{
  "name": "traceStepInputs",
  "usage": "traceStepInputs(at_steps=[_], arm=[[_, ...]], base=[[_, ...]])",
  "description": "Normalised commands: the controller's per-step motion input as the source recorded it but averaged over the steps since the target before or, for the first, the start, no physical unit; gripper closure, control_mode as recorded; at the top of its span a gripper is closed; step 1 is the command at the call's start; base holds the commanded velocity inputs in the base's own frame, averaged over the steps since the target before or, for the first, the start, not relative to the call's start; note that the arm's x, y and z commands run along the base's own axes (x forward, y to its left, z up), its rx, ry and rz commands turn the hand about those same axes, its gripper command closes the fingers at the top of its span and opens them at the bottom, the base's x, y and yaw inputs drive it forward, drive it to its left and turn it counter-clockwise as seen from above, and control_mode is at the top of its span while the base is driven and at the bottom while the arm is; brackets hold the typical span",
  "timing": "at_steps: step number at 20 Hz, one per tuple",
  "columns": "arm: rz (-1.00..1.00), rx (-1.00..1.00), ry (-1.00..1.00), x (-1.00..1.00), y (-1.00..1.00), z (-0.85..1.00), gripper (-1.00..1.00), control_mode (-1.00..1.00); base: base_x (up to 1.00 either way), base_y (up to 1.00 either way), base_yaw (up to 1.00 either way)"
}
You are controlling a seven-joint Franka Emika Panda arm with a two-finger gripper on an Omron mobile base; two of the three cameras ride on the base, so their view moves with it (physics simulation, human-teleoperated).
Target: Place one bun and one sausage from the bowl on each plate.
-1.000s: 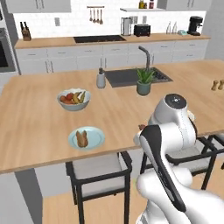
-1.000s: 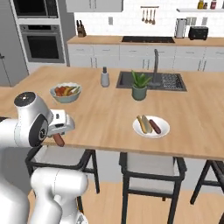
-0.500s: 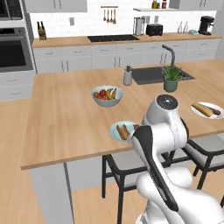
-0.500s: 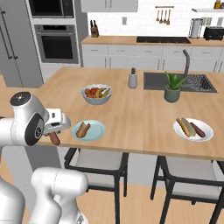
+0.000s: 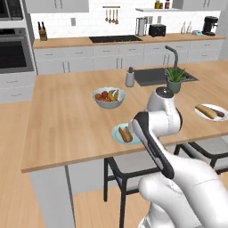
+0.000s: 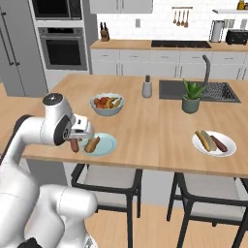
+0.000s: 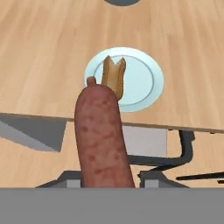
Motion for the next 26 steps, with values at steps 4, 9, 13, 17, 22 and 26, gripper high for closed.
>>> traceStepInputs(at_steps=[4, 9, 13, 17, 22, 26], arm=[[-0.38, 0.37, 0.13, 0.71, -0.51, -0.10, 1.00, -1.00], [-0.40, 0.08, 0.03, 0.69, -0.19, -0.46, 1.00, -1.00], [-0.15, -0.01, 0.00, 0.84, 0.02, -0.49, 1.00, -1.00], [0.00, 0.00, 0.00, 0.70, 0.00, -0.36, 1.00, -1.00], [0.01, 0.00, 0.00, 0.35, 0.03, -0.40, 1.00, -1.00], [0.04, 0.00, -0.01, 0.09, 0.00, -0.35, 1.00, -1.00]], base=[[0.00, 0.00, 0.00], [0.00, 0.00, 0.00], [0.00, 0.00, 0.00], [0.00, 0.00, 0.00], [0.00, 0.00, 0.00], [0.00, 0.00, 0.00]])
